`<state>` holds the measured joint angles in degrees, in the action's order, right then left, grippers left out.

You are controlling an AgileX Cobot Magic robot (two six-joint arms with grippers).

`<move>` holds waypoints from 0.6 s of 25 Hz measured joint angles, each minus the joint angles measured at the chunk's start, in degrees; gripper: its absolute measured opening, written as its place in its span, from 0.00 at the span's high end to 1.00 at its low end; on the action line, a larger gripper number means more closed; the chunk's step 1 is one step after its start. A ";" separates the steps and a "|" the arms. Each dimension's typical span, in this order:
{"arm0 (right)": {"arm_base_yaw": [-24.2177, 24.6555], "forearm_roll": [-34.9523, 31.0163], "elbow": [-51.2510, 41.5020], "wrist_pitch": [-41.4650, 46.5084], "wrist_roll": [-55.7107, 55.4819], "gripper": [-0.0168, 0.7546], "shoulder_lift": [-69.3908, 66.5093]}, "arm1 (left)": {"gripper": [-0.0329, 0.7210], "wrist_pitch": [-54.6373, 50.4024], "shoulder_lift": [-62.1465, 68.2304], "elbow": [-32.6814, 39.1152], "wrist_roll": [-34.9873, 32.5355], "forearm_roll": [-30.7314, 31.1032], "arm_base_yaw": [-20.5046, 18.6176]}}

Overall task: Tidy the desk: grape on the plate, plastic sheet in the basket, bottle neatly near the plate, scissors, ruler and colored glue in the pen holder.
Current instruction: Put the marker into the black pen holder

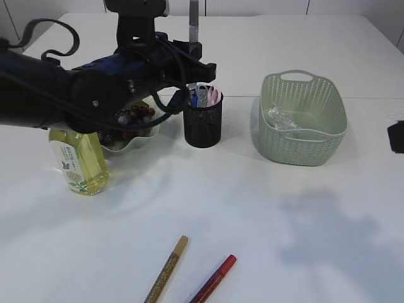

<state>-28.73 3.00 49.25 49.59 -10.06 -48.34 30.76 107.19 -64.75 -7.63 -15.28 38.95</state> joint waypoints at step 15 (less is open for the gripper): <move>0.00 6.32 -3.00 -0.90 0.23 0.53 0.50 | 0.84 1.53 12.64 -14.80 0.00 0.00 -0.81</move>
<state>-28.73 9.32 46.26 48.69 -9.83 -47.84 32.29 119.83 -79.55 -7.63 -15.28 38.14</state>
